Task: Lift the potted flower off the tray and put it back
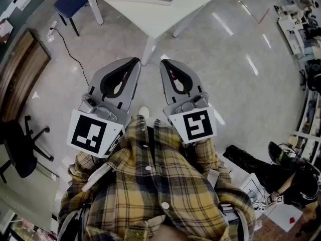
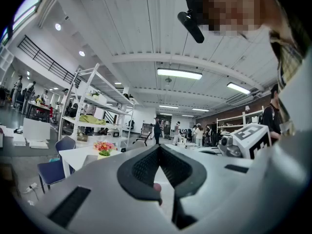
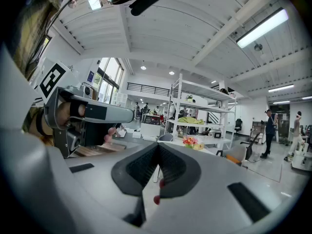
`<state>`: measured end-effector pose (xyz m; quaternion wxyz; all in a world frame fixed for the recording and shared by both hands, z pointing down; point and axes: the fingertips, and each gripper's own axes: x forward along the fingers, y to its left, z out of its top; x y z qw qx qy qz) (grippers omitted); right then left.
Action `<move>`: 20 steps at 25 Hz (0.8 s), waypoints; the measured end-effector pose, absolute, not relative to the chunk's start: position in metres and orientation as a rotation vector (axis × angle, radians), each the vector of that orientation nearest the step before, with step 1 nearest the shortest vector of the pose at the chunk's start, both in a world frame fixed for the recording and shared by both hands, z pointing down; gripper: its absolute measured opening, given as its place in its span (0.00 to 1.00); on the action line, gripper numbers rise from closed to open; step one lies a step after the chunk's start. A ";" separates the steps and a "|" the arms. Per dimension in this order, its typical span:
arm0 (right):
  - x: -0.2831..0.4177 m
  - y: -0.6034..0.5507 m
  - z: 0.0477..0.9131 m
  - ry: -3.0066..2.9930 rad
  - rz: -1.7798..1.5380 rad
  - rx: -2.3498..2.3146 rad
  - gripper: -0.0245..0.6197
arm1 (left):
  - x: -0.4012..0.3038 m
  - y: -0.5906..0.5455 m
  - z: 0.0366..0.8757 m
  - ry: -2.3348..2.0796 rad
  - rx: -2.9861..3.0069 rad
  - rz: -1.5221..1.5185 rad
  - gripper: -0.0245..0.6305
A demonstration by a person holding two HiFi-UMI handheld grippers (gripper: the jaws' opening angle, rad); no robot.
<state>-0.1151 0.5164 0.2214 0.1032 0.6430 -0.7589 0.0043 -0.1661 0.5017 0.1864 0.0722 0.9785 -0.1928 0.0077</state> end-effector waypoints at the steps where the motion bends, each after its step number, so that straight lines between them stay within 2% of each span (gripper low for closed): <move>1: -0.113 0.516 0.220 -2.241 0.004 1.902 0.04 | -0.165 0.502 0.186 -0.581 2.943 0.021 0.05; 20: -0.076 0.533 0.221 -2.292 -0.055 1.878 0.04 | -0.150 0.510 0.189 -0.780 2.928 0.008 0.05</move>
